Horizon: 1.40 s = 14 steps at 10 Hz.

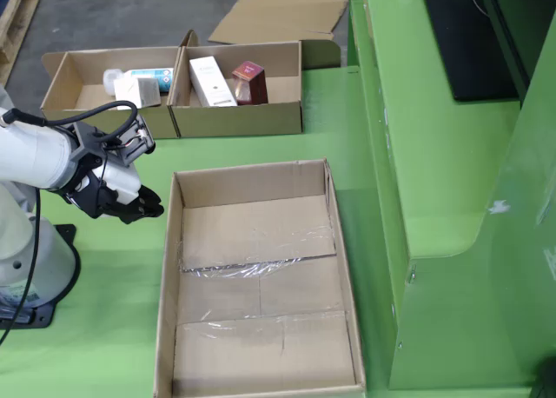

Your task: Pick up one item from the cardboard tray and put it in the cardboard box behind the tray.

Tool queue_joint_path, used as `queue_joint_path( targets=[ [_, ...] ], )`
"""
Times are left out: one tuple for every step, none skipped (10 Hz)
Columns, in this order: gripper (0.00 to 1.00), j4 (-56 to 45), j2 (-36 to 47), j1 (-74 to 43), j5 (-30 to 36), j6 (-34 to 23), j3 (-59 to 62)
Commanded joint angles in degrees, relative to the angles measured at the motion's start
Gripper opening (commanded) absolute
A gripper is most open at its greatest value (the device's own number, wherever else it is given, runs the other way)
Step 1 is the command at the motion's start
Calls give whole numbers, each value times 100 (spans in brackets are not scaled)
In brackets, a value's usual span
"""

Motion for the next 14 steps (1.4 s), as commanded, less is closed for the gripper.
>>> queue_joint_path(
  targets=[
    [0, 59, 57, -49, 47, -41, 190],
    [0, 59, 57, -49, 47, -41, 190],
    [10, 59, 57, -49, 47, -41, 190],
    [20, 59, 57, -49, 47, -41, 190],
    [30, 59, 57, -49, 47, -41, 190],
    [40, 59, 57, -49, 47, -41, 190],
    [50, 59, 57, -49, 47, -41, 190],
    [60, 59, 57, -49, 47, -41, 190],
    [70, 59, 57, -49, 47, -41, 190],
    [80, 59, 57, -49, 47, -41, 190],
    [90, 59, 57, -49, 47, -41, 190],
    [100, 59, 57, -49, 47, -41, 190],
    [100, 59, 57, -49, 47, -41, 190],
    [100, 59, 57, -49, 47, -41, 190]
  ],
)
